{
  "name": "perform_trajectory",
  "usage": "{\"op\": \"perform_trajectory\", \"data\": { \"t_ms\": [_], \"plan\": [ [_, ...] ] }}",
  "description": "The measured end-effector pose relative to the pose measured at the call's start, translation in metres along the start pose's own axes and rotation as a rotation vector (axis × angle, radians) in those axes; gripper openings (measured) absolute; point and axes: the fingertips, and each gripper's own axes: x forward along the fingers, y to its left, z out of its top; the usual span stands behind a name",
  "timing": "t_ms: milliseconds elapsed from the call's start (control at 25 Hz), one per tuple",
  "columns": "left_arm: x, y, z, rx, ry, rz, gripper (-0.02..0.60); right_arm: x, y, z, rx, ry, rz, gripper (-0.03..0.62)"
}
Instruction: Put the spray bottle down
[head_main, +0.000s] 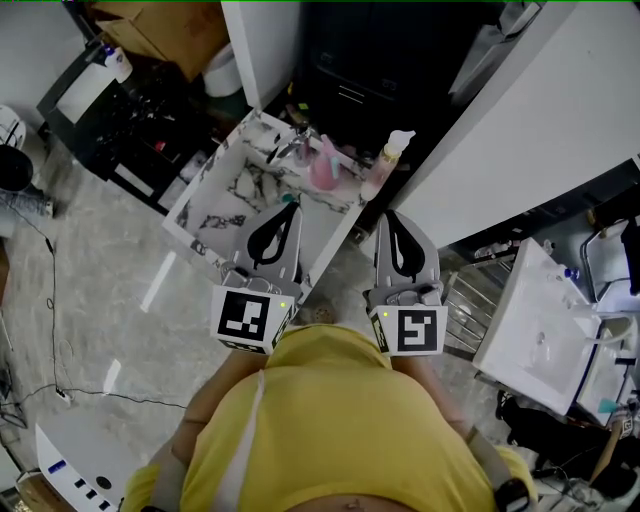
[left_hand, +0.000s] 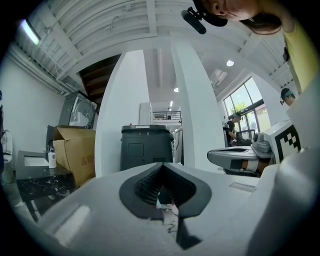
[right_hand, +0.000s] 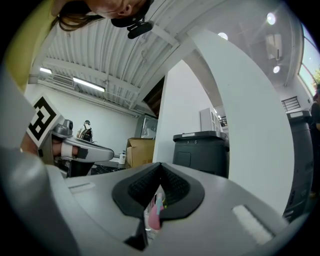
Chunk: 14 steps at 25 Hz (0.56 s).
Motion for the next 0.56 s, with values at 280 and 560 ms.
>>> {"op": "perform_trajectory", "data": {
  "t_ms": [280,560],
  "plan": [
    [0.004,-0.002,-0.004,-0.004,0.010,0.004,0.000,0.006,-0.004,-0.006,0.001,0.008,0.022,0.000],
    [0.013,-0.003,-0.009,0.005,0.008,0.020,0.000,0.016,-0.010,-0.013,0.002,0.004,0.052,0.000]
  ]
}}
